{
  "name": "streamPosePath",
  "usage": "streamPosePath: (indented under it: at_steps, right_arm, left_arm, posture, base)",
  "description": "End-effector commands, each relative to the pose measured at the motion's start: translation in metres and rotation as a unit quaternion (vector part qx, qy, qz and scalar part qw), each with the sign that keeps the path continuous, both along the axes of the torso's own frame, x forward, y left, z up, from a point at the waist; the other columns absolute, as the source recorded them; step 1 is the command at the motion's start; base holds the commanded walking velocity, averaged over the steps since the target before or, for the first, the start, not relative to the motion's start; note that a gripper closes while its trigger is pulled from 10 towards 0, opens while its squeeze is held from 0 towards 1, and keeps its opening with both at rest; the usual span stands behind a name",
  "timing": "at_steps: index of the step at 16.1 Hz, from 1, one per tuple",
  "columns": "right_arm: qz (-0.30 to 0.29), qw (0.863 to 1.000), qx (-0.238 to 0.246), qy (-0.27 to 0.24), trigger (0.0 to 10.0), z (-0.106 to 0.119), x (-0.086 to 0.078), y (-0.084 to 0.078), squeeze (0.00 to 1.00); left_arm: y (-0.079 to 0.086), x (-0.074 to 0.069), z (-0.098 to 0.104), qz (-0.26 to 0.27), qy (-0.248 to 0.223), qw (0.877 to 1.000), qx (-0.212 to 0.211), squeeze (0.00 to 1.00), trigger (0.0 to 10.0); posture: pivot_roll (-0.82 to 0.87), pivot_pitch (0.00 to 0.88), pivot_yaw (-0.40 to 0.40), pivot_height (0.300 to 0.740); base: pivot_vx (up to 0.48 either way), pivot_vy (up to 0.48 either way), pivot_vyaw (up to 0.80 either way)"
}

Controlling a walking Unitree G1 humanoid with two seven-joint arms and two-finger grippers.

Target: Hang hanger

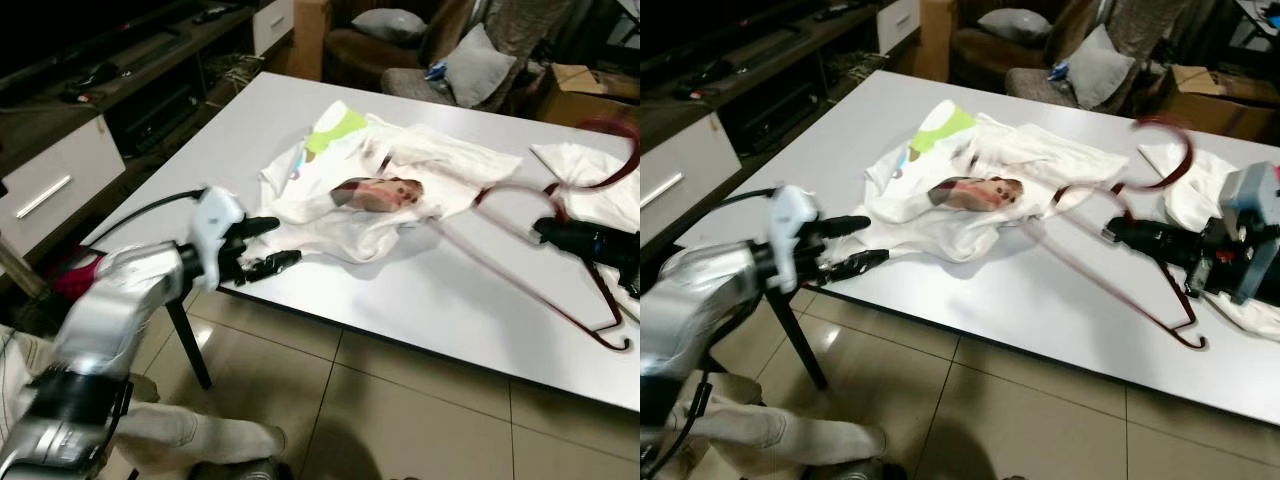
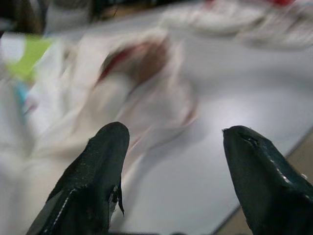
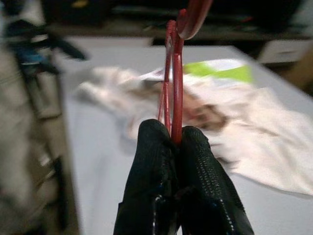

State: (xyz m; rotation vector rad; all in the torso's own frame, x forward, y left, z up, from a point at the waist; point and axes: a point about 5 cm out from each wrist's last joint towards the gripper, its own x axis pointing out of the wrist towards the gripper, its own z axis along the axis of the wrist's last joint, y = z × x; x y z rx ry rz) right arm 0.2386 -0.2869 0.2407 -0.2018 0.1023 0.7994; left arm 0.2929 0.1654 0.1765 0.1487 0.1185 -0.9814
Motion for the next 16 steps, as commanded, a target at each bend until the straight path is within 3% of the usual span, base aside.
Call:
streamPosePath:
  at_steps: [1, 2, 4, 5, 6, 7, 9, 11, 12, 13, 14, 16]
  right_arm:
    - [-0.029, 0.999, 0.018, -0.037, 10.0, 0.009, 0.0, 0.006, 0.0]
    - [-0.041, 0.998, 0.026, -0.046, 10.0, 0.009, 0.001, 0.009, 0.0]
    - [-0.109, 0.991, 0.06, -0.05, 10.0, -0.003, 0.009, 0.024, 0.0]
    - [-0.14, 0.984, 0.094, -0.049, 10.0, -0.009, 0.016, 0.037, 0.0]
    - [-0.207, 0.97, 0.111, -0.058, 10.0, -0.016, 0.025, 0.041, 0.0]
    - [-0.242, 0.96, 0.121, -0.066, 10.0, -0.021, 0.028, 0.042, 0.0]
    - [-0.316, 0.938, 0.13, -0.065, 10.0, -0.034, 0.029, 0.052, 0.0]
    - [-0.379, 0.916, 0.118, -0.049, 10.0, -0.047, 0.024, 0.062, 0.0]
    - [-0.387, 0.916, 0.089, -0.061, 10.0, -0.052, 0.018, 0.07, 0.0]
    - [-0.372, 0.925, 0.069, -0.043, 10.0, -0.06, 0.013, 0.078, 0.0]
    - [-0.362, 0.93, 0.049, -0.047, 10.0, -0.064, 0.009, 0.085, 0.0]
    - [-0.367, 0.928, 0.056, -0.036, 10.0, -0.069, 0.006, 0.092, 0.0]
  left_arm:
    - [-0.004, -0.008, 0.021, -0.005, -0.024, 0.998, -0.059, 1.0, 10.0]
    - [-0.005, -0.01, 0.025, 0.002, -0.032, 0.997, -0.077, 1.0, 10.0]
    - [-0.017, -0.008, 0.043, 0.066, -0.073, 0.982, -0.164, 1.0, 10.0]
    - [-0.022, -0.003, 0.045, 0.12, -0.092, 0.973, -0.177, 0.76, 10.0]
    - [-0.025, 0.002, 0.043, 0.178, -0.104, 0.966, -0.156, 0.17, 10.0]
    - [-0.025, 0.005, 0.04, 0.209, -0.107, 0.961, -0.143, 0.0, 10.0]
    - [-0.029, 0.004, 0.036, 0.254, -0.121, 0.951, -0.125, 0.0, 10.0]
    - [-0.032, -0.002, 0.017, 0.286, -0.113, 0.948, -0.081, 0.0, 10.0]
    - [-0.027, -0.003, 0.002, 0.32, -0.084, 0.94, -0.082, 0.0, 10.0]
    - [-0.022, -0.004, -0.006, 0.342, -0.074, 0.933, -0.079, 0.0, 10.0]
    - [-0.021, -0.005, -0.013, 0.348, -0.07, 0.932, -0.067, 0.0, 10.0]
    - [-0.024, -0.007, -0.02, 0.347, -0.063, 0.934, -0.061, 0.0, 10.0]
  posture:
    - [-0.1, 0.0, 0.044, 0.74]
    - [-0.09, 0.0, 0.042, 0.74]
    - [-0.09, 0.0, 0.029, 0.74]
    - [-0.09, 0.0, 0.03, 0.74]
    - [-0.1, 0.0, 0.033, 0.74]
    - [-0.1, 0.0, 0.033, 0.74]
    - [-0.1, 0.0, 0.033, 0.74]
    - [-0.12, 0.004, 0.046, 0.74]
    - [-0.12, 0.008, 0.051, 0.74]
    - [-0.13, 0.011, 0.056, 0.74]
    - [-0.13, 0.01, 0.058, 0.74]
    - [-0.12, 0.017, 0.06, 0.74]
  base:
    - [0.0, 0.0, 0.0]
    - [0.0, 0.0, 0.0]
    - [0.0, 0.0, 0.0]
    - [0.0, 0.0, 0.0]
    - [0.0, 0.0, 0.0]
    - [0.0, 0.0, 0.0]
    - [0.0, 0.0, 0.0]
    - [0.0, 0.0, 0.0]
    - [0.0, -0.364, 0.0]
    - [0.0, -0.454, 0.0]
    - [0.0, -0.472, 0.0]
    - [0.0, -0.472, 0.0]
